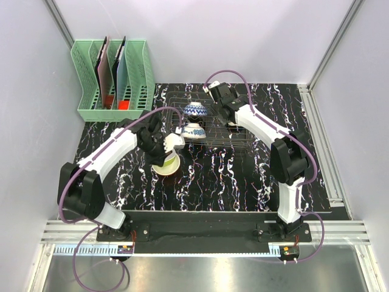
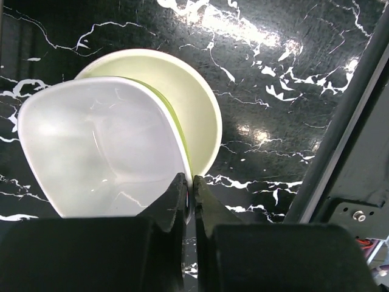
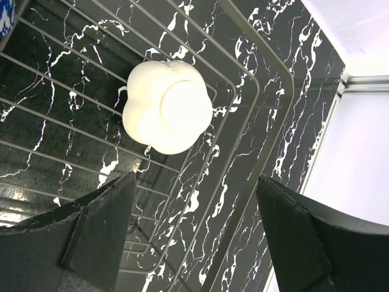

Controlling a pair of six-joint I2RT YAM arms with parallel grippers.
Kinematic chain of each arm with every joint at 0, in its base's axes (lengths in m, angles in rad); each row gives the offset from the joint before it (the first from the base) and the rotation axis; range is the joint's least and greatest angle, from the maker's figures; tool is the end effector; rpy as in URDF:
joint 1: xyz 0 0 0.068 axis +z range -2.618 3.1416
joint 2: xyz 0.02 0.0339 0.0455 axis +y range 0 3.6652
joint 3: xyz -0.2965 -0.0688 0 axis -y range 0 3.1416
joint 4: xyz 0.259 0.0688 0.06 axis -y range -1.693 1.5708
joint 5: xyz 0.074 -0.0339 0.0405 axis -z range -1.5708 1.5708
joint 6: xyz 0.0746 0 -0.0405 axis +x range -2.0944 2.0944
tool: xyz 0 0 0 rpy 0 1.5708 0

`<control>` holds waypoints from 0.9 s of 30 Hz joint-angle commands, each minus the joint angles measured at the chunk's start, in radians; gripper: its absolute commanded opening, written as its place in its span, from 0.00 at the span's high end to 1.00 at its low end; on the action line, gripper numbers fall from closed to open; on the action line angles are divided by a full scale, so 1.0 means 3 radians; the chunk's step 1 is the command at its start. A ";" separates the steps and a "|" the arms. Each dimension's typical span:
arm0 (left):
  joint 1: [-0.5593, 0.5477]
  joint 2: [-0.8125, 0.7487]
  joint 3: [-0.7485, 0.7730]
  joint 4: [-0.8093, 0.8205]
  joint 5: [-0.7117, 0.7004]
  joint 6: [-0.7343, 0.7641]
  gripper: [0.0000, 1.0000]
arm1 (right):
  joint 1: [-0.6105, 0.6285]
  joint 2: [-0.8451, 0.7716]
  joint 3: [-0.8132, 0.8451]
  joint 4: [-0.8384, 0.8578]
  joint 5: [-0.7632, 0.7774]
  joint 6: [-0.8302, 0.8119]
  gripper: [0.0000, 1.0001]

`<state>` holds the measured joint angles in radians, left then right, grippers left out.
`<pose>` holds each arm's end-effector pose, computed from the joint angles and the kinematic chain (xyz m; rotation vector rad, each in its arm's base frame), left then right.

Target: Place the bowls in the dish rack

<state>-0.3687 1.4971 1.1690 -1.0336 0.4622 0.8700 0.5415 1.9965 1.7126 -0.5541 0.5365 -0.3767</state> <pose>0.2603 -0.1362 0.2448 1.6659 2.2188 -0.5601 0.4484 0.2252 0.2659 -0.8072 2.1840 -0.5612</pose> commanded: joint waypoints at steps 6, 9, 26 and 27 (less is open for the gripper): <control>-0.0146 -0.0087 -0.0353 0.0382 -0.0247 0.0066 0.99 | 0.0020 -0.0243 0.0095 -0.0050 -0.0086 0.0095 0.12; -0.0223 -0.0066 -0.0460 0.0495 -0.0323 0.0000 1.00 | 0.0020 -0.0233 0.0095 -0.0060 -0.0096 0.0105 0.12; -0.0177 -0.0634 -0.0200 0.0628 -0.0676 -0.0726 0.01 | 0.0020 -0.0273 0.0023 -0.0065 -0.0162 0.0136 0.12; -0.0142 -0.0634 -0.0195 0.0623 -0.0681 -0.0787 0.01 | 0.0020 -0.0273 0.0018 -0.0065 -0.0168 0.0141 0.12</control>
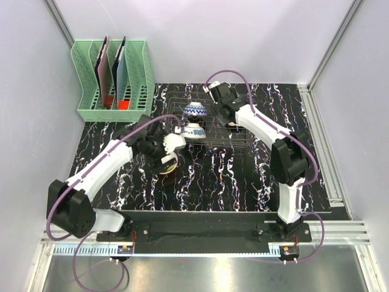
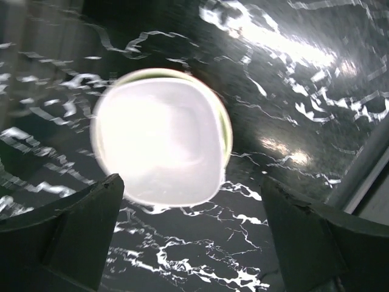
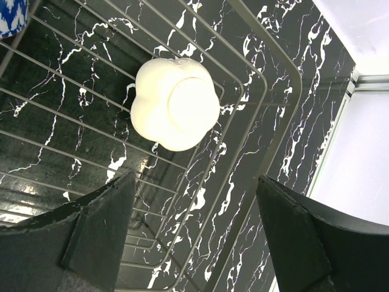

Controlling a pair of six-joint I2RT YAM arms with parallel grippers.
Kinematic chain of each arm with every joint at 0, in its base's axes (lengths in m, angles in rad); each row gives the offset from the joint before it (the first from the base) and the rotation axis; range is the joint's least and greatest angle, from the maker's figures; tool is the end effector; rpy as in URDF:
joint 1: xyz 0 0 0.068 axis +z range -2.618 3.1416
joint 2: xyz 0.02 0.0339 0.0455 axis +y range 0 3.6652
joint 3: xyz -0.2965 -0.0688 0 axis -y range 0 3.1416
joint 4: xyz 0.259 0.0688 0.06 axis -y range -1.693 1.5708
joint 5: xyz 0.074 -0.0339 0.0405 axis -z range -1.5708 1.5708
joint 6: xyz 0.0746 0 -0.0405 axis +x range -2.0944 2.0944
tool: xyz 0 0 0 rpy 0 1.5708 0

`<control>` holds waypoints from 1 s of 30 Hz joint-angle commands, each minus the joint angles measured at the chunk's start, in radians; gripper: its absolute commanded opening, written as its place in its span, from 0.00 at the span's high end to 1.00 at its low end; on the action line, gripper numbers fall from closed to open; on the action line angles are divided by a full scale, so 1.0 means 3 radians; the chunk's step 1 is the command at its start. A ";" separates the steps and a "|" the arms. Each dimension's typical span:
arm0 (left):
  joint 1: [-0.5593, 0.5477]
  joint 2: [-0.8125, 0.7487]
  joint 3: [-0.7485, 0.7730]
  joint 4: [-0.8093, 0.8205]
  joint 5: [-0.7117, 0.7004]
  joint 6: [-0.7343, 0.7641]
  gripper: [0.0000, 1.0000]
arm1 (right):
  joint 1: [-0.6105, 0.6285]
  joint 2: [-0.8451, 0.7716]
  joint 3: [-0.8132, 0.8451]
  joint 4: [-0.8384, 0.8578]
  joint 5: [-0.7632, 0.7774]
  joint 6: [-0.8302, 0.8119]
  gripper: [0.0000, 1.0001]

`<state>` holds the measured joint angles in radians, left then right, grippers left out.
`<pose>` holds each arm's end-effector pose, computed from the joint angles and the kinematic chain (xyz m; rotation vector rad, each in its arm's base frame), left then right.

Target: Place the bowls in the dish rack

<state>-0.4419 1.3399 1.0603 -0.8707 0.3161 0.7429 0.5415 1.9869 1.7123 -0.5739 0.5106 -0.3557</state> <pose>0.2403 -0.1393 0.2560 1.5611 2.1574 -0.3342 0.4450 0.2251 0.2679 -0.8039 2.1999 -0.5240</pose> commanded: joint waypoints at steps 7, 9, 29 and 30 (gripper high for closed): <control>0.0404 0.0221 0.0208 0.0029 -0.0225 -0.0870 0.01 | 0.0020 -0.0262 0.0035 -0.0020 -0.0122 0.0092 0.12; 0.0471 0.0415 0.0264 -0.0042 -0.0251 -0.1003 0.01 | 0.0020 -0.0272 0.0025 -0.0015 -0.0127 0.0081 0.12; 0.0558 0.1009 0.0464 -0.0391 -0.0184 -0.1101 0.28 | 0.0020 -0.0323 -0.0006 -0.0015 -0.0194 0.0076 0.12; 0.0563 0.1030 0.0464 -0.0396 -0.0189 -0.1096 0.30 | 0.0020 -0.0329 -0.0011 -0.0010 -0.0194 0.0076 0.12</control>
<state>-0.2764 1.6157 1.1706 -0.9707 0.2562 0.4168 0.5415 1.9533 1.7103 -0.5758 0.4644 -0.3435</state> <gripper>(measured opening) 0.749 0.875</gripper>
